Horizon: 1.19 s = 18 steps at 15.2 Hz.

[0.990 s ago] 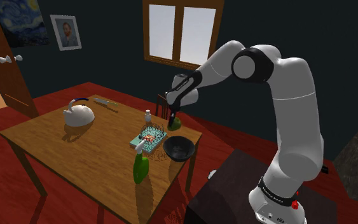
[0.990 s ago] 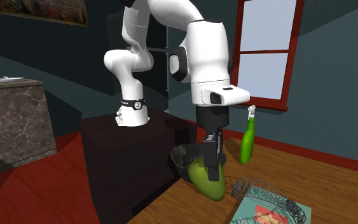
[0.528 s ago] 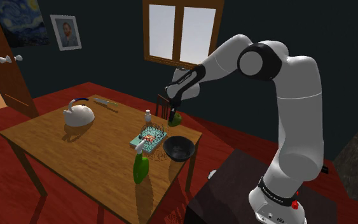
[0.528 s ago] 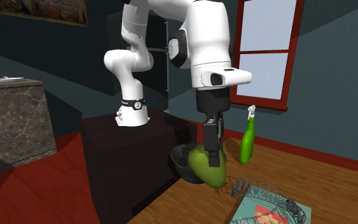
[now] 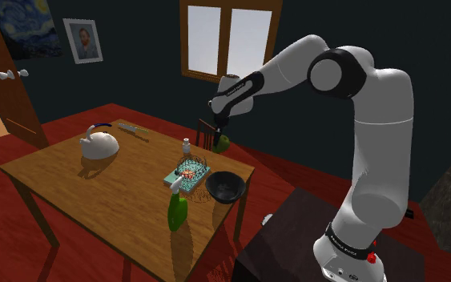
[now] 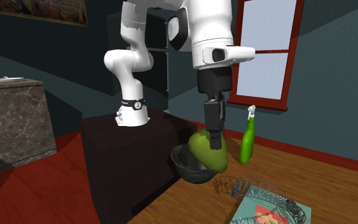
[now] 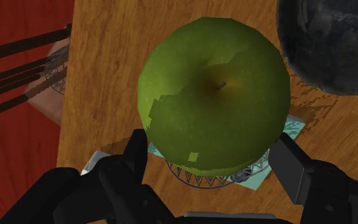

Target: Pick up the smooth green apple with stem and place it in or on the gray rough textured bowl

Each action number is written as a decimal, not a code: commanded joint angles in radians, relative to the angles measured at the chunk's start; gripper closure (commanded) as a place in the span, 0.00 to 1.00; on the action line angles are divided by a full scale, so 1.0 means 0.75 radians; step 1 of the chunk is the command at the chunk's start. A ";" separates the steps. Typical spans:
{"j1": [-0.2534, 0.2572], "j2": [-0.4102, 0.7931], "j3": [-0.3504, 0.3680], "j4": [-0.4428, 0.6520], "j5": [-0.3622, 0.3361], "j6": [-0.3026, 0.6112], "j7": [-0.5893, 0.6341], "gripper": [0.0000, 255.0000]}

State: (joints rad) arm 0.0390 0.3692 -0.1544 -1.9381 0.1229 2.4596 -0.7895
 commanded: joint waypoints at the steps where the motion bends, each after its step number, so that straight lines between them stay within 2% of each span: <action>1: 0.002 -0.021 -0.003 -0.003 -0.005 -0.018 0.004 1.00; 8: 0.121 -0.313 0.007 -0.378 -0.100 0.074 0.183 1.00; 14: 0.197 -0.547 0.057 -0.638 -0.189 0.102 0.374 1.00; 18: 0.196 -0.493 0.058 -0.659 -0.180 0.177 0.367 1.00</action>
State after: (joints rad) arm 0.1865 -0.0101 -0.1103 -2.4286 -0.0141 2.5788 -0.5122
